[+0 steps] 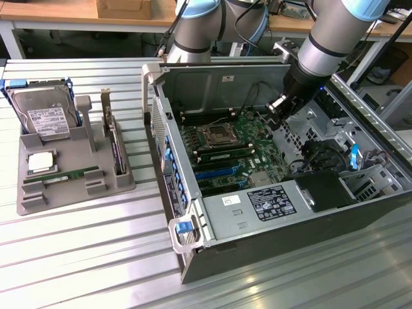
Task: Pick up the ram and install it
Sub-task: 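Press down the ram until it locks into place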
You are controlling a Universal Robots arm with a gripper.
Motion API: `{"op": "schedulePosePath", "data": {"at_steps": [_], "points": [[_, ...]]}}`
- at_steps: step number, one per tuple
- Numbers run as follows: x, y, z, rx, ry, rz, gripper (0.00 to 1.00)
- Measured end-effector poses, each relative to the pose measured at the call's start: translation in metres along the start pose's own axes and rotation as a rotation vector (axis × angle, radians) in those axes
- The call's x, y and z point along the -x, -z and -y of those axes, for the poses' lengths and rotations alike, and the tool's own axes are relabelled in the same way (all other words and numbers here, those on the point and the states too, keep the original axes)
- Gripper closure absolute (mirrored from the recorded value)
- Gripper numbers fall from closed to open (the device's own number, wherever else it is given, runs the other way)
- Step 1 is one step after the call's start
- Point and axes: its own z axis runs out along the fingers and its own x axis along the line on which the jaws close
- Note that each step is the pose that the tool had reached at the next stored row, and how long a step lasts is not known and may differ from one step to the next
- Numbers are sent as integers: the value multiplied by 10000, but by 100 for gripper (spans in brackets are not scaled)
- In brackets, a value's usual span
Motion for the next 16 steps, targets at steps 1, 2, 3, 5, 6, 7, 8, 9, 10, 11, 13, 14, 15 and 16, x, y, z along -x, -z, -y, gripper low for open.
{"op": "schedulePosePath", "data": {"at_steps": [1, 2, 3, 5, 6, 7, 8, 9, 10, 11, 13, 14, 15, 16], "points": [[0, 0, 0, -4, -118, 11, 90], [0, 0, 0, -8, -208, 20, 90], [0, -1, 0, -26, -719, 69, 90], [0, -1, 0, -45, -1202, 115, 90], [0, -1, 0, -53, -1446, 139, 90], [0, -1, 0, -64, -1692, 162, 90], [0, -2, 0, -70, -1828, 176, 90], [0, -2, 0, -81, -2115, 203, 90], [0, -1, 0, -86, -2240, 214, 90], [0, -1, 0, -87, -2241, 215, 90], [0, -2, 0, -86, -2241, 215, 90], [0, -2, 0, -86, -2241, 215, 90], [0, -1, 0, -87, -2241, 215, 90], [0, -2, 0, -86, -2241, 215, 90]]}}
